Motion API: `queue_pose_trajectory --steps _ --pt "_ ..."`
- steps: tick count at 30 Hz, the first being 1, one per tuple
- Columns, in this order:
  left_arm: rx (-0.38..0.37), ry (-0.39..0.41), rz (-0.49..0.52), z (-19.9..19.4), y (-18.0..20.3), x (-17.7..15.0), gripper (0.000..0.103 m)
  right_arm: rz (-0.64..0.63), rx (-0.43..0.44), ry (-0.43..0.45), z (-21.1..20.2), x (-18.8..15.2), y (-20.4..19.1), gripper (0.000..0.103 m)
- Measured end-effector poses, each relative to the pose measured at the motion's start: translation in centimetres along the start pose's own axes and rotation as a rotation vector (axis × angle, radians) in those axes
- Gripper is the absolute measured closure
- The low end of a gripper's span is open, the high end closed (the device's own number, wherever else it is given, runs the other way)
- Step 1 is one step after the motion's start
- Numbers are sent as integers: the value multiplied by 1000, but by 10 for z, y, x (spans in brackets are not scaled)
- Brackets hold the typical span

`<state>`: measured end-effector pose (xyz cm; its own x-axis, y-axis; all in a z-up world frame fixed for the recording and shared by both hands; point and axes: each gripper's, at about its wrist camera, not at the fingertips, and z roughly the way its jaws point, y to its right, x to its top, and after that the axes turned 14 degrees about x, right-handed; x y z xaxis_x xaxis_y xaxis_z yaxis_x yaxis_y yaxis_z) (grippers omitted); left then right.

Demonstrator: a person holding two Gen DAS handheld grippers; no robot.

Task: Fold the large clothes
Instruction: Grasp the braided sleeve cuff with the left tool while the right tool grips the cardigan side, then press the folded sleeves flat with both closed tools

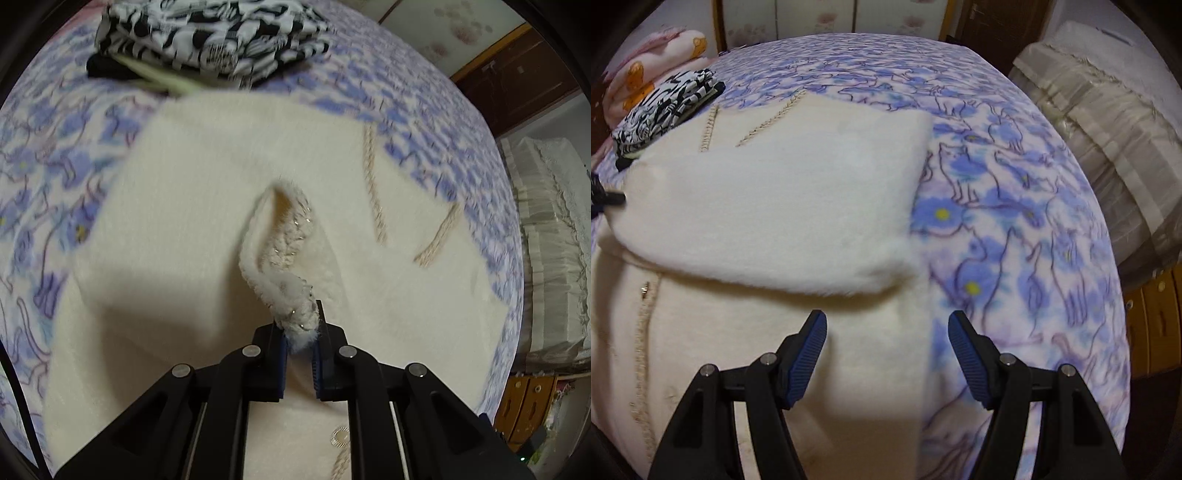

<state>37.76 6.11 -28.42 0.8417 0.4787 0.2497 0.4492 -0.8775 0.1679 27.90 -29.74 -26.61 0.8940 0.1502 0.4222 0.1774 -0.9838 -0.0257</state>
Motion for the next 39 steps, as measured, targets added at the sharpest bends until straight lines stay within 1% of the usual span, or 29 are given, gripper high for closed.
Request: queue_pose_trajectory --steps 2,4,6,8,9,10,11,12,13,14,16,19,22,24,26,29,30,31,32,33,34,35,37,38,39 --pt "-26 33 -23 -8 5 9 94 -41 -6 -4 8 7 5 35" --pt "-31 55 -24 -14 15 17 94 -71 7 1 16 12 9 35" --pt "-2 72 4 -18 26 18 94 -106 25 11 22 15 9 36" --pt "33 86 43 -20 36 15 94 -145 34 31 25 17 7 42" --pt "50 92 58 -21 40 12 94 -164 51 47 25 18 6 50" --pt "72 97 70 -22 43 9 94 -178 76 63 25 20 5 64" --pt "102 97 81 -21 46 6 94 -181 85 70 25 22 5 70" --pt "122 98 86 -20 47 3 94 -174 90 71 26 23 7 71" --pt "136 101 88 -19 47 1 95 -150 105 64 27 24 11 75" --pt "150 101 89 -18 48 -2 95 -115 123 60 28 24 17 76" --pt "166 80 81 -11 45 -8 95 -18 150 54 31 22 34 80" --pt "205 54 72 2 38 -19 95 146 231 55 34 16 57 81" --pt "250 39 75 16 32 -28 95 288 301 52 41 10 71 81" --pt "246 34 65 27 25 -33 95 424 376 43 48 4 84 80" --pt "223 36 54 38 19 -36 94 506 425 35 47 1 92 80" --pt "185 32 35 36 10 -35 90 473 432 27 32 -1 88 80" --pt "182 31 34 31 10 -34 85 447 425 10 24 0 86 80" --pt "204 40 35 25 10 -33 79 429 411 -10 18 0 84 79" --pt "246 66 47 16 12 -34 63 413 397 -28 12 1 83 77" --pt "281 85 64 8 15 -34 42 398 378 -34 4 2 81 77" --pt "306 106 86 0 18 -35 36 379 362 -15 -7 4 79 77" --pt "322 128 117 -10 23 -39 35 365 361 11 -18 6 76 77" --pt "322 149 177 -25 36 -45 35 331 386 54 -34 14 65 78" --pt "308 153 197 -32 43 -50 35 308 413 66 -39 18 56 78" --pt "279 149 220 -36 50 -55 35 290 435 74 -41 23 47 82"
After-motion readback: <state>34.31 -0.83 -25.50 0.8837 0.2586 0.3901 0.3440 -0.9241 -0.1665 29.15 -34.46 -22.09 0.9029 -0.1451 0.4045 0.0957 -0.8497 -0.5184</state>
